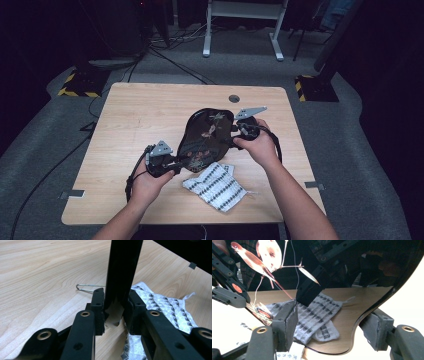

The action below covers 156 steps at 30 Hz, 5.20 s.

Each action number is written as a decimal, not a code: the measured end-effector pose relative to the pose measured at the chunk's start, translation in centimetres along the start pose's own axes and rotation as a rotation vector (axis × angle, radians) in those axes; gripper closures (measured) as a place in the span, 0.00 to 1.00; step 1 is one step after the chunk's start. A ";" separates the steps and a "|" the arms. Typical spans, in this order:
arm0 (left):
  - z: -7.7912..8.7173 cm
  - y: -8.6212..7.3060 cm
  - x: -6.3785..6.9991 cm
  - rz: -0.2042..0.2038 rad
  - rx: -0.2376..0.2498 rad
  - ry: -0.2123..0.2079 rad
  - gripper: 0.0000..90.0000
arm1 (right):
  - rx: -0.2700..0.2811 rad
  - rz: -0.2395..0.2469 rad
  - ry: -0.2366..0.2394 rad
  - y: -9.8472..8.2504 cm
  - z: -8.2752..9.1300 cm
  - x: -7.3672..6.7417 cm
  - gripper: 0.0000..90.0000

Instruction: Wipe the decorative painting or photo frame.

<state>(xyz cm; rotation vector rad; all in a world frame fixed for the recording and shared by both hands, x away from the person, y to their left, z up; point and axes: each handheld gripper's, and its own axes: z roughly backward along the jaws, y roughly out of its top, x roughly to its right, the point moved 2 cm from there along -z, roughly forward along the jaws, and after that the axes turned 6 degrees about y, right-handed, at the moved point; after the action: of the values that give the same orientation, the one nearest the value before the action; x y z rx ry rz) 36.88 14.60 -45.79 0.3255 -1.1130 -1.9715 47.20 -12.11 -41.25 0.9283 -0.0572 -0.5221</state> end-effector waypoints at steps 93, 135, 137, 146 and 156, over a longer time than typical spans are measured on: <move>-6.4 6.0 -6.6 -0.164 0.032 -0.114 0.43 | 0.178 -0.266 -0.146 -2.7 3.4 -2.2 0.55; -0.1 2.1 -0.2 -0.151 0.051 -0.092 0.31 | 0.169 -0.232 -0.251 -4.1 4.6 -1.6 0.40; -0.1 1.7 0.4 -0.141 0.034 -0.101 0.32 | 0.168 -0.231 -0.258 -4.5 4.6 -1.7 0.40; -1.8 -1.3 2.5 -0.145 -0.047 -0.151 0.32 | 0.149 -0.224 -0.279 -6.4 4.1 -1.8 0.37; -4.8 -2.9 5.7 -0.238 -0.107 -0.216 0.31 | 0.128 -0.245 -0.250 -7.4 3.7 -1.7 0.37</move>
<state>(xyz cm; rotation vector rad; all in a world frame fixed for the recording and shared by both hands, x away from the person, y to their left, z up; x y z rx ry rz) 34.56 8.21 -49.93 0.1984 -1.1401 -2.3111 41.75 -17.65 -44.44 0.9969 -0.2068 -0.8690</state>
